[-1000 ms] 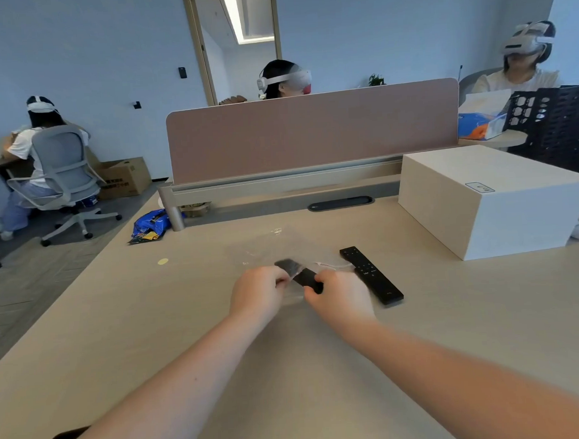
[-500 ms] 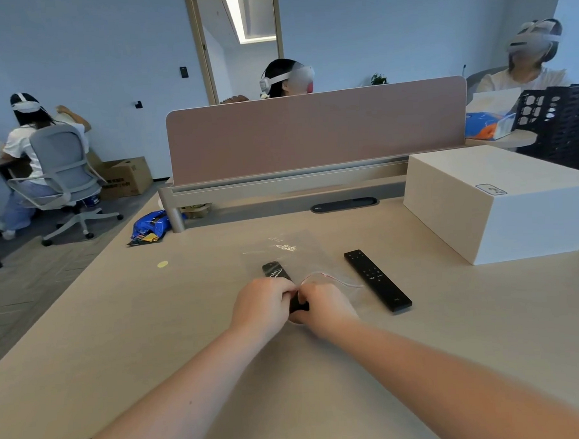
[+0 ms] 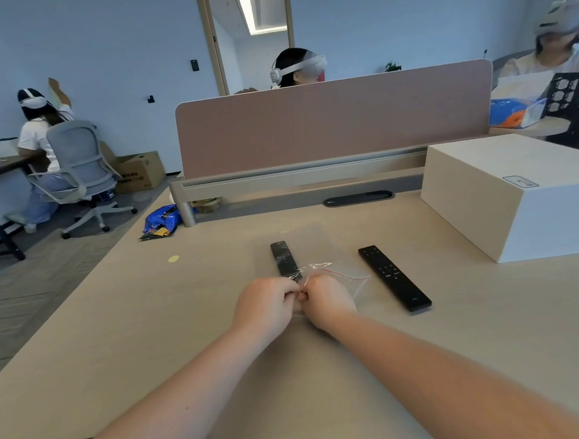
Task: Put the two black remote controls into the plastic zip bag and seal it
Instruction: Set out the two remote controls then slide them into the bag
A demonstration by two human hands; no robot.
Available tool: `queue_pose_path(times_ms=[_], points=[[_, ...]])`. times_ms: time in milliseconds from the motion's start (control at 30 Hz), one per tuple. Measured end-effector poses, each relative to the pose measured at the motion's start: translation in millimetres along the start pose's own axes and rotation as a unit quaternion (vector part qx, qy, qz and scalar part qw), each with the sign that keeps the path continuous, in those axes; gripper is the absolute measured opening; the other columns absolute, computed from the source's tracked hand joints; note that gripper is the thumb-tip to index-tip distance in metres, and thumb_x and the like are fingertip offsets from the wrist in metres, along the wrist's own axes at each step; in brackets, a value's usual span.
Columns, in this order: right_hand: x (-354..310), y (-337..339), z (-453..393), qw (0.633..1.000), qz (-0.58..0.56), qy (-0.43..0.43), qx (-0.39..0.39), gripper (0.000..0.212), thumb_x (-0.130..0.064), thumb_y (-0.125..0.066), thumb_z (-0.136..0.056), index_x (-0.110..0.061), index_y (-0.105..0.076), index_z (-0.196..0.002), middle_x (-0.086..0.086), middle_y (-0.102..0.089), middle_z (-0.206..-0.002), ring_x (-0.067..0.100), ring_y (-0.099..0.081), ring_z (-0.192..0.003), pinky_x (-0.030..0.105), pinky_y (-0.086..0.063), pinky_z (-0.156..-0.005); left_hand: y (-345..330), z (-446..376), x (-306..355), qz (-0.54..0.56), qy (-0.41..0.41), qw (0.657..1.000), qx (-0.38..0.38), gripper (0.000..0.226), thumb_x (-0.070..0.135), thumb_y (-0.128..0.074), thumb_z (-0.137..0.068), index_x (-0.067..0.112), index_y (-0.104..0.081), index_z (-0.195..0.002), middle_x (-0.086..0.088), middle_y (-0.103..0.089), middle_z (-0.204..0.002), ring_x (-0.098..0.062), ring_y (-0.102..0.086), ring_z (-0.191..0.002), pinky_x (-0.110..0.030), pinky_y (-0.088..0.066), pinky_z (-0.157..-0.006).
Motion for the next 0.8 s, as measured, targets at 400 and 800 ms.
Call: queue_pose_path(times_ms=[400, 800], points=[[13, 8, 17, 0.999, 0.024, 0.046, -0.011, 0.029, -0.006, -0.045, -0.087, -0.008, -0.065, -0.109, 0.014, -0.057, -0.120, 0.030, -0.052, -0.117, 0.036, -0.048, -0.095, -5, -1, 1, -0.010, 0.004, 1.000, -0.010, 0.016, 0.012, -0.054, -0.085, 0.017, -0.070, -0.085, -0.004, -0.074, -0.087, -0.030, -0.062, -0.086, -0.038, -0.053, -0.072], [139, 76, 70, 0.968, 0.049, -0.245, 0.010, 0.044, -0.043, -0.050, -0.090, -0.025, -0.042, -0.129, 0.008, -0.054, -0.124, 0.030, -0.044, -0.120, 0.041, -0.046, -0.087, -1, 7, 6, -0.030, 0.028, 0.999, -0.003, 0.017, 0.025, -0.052, -0.090, 0.025, -0.069, -0.092, 0.001, -0.075, -0.091, -0.028, -0.064, -0.088, -0.034, -0.052, -0.070]])
Point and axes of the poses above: each hand's wrist, its own z-axis away from the middle knuckle, its own y-axis out of the back of the hand, x = y × z, the point moved 8 cm from there along -z, towards the middle knuckle
